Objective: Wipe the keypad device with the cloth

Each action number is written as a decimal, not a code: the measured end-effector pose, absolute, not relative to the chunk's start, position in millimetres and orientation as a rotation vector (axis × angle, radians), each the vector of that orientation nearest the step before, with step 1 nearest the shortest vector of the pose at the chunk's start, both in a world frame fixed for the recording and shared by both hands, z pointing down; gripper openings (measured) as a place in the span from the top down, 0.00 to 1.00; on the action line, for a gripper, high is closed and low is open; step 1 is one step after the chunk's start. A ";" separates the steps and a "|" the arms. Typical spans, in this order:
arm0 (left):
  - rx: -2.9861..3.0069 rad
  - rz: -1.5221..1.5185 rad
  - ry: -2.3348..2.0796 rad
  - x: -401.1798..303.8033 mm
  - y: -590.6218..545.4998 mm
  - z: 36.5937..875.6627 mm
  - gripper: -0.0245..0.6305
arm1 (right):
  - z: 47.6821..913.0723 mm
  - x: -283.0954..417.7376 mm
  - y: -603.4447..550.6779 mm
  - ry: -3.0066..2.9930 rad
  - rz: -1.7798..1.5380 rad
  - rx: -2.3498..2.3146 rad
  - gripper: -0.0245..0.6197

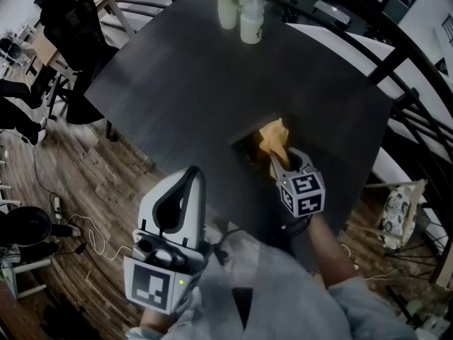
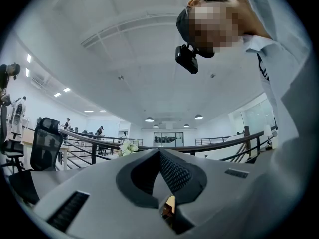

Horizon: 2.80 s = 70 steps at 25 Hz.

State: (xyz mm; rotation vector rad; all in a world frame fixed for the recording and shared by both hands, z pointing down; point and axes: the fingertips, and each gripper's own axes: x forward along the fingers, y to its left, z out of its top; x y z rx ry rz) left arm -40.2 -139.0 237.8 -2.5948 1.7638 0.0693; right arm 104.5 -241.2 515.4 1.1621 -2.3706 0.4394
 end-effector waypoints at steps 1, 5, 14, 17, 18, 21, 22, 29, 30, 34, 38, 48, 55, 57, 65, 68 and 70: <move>-2.596 0.069 1.763 -39.5 -139.1 238.1 0.94 | 517.9 110.6 -244.0 -2.356 0.443 1.185 0.81; -2.599 0.062 1.753 -38.0 -139.5 237.9 0.94 | 526.3 133.2 -253.0 -2.309 0.507 1.281 0.81; -2.601 0.052 1.749 -34.6 -136.4 238.8 0.94 | 548.2 149.8 -239.0 -2.264 0.654 1.328 0.81; -2.604 0.056 1.744 -32.9 -134.9 239.0 0.94 | 552.2 143.1 -231.4 -2.271 0.686 1.314 0.81; -2.606 0.056 1.743 -33.0 -134.8 239.1 0.94 | 552.4 140.3 -229.5 -2.274 0.690 1.309 0.81; -2.611 0.053 1.741 -33.7 -135.1 240.5 0.94 | 552.1 130.5 -223.0 -2.287 0.695 1.281 0.81; -2.613 0.052 1.742 -33.5 -135.3 241.3 0.94 | 552.4 126.5 -219.9 -2.293 0.696 1.264 0.81; -2.621 0.065 1.742 -34.9 -135.5 242.8 0.94 | 552.7 92.7 -196.4 -2.336 0.696 1.155 0.81; -2.621 0.067 1.742 -35.3 -135.7 242.9 0.94 | 552.2 88.1 -193.3 -2.341 0.697 1.142 0.81; -2.626 0.071 1.739 -35.7 -136.3 243.6 0.94 | 549.7 71.7 -182.1 -2.361 0.697 1.089 0.80; -2.626 0.074 1.738 -35.4 -137.0 244.0 0.94 | 549.2 58.9 -172.2 -2.376 0.682 1.022 0.81; -2.617 0.067 1.765 -44.5 -132.2 247.0 0.94 | 514.5 24.0 -160.0 -2.486 0.502 0.809 0.81; -2.599 0.076 1.795 -53.3 -127.8 246.5 0.94 | 461.1 -0.5 -186.1 -2.554 0.257 0.750 0.80; -2.595 0.073 1.802 -55.2 -126.2 246.7 0.94 | 449.5 -9.3 -192.1 -2.571 0.205 0.737 0.81; -2.582 0.060 1.821 -56.4 -121.8 246.8 0.94 | 449.0 -32.3 -202.5 -2.541 0.119 0.668 0.80; -2.576 0.052 1.826 -56.0 -118.9 247.4 0.94 | 455.5 -31.9 -205.3 -2.513 0.130 0.647 0.81; -2.574 0.050 1.827 -55.5 -117.4 247.6 0.94 | 458.7 -30.1 -209.0 -2.503 0.145 0.652 0.80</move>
